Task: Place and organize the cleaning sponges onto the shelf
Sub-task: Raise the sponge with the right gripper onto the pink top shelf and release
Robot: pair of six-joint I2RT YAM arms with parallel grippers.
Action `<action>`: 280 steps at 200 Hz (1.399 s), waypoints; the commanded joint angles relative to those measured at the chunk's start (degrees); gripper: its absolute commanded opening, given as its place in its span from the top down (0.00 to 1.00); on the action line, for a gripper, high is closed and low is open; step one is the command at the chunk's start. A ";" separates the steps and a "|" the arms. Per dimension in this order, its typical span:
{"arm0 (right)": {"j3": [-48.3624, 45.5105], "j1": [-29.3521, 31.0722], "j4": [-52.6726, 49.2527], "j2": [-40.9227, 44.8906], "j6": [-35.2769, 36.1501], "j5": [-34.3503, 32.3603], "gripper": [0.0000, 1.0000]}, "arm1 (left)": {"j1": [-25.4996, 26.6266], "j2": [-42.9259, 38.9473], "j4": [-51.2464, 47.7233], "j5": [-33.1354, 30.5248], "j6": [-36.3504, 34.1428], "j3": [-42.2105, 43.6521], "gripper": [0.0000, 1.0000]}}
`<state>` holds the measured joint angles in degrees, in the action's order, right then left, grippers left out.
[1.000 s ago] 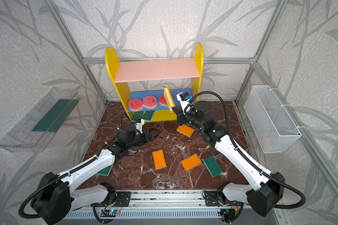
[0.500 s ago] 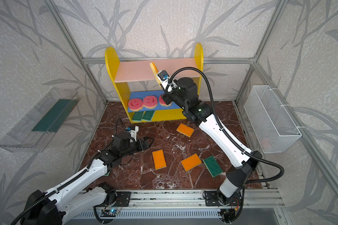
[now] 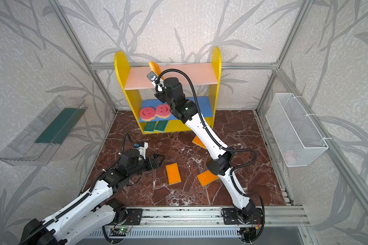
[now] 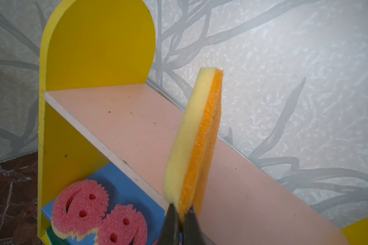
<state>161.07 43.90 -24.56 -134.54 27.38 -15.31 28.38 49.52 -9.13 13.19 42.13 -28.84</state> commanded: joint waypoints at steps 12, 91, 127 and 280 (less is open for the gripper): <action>-0.72 0.49 2.27 0.70 0.32 -1.16 0.85 | 0.12 -0.69 -1.87 -1.09 -0.46 0.10 0.03; 3.30 0.51 1.56 -3.23 0.44 -2.05 0.34 | 0.10 0.25 -1.81 -0.56 -0.26 -0.56 0.03; 3.37 0.49 1.35 -3.27 -0.29 -1.49 0.21 | 0.12 -0.98 -3.63 -1.42 -0.47 -1.43 0.03; -1.63 -2.58 -10.40 7.21 -12.83 9.00 0.09 | -0.39 5.99 -14.35 -8.20 -6.70 -24.07 0.03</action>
<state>161.16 42.48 -31.40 -128.81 17.21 -6.48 28.36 54.70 -20.75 7.33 37.39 -50.19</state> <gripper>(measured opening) 0.908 0.973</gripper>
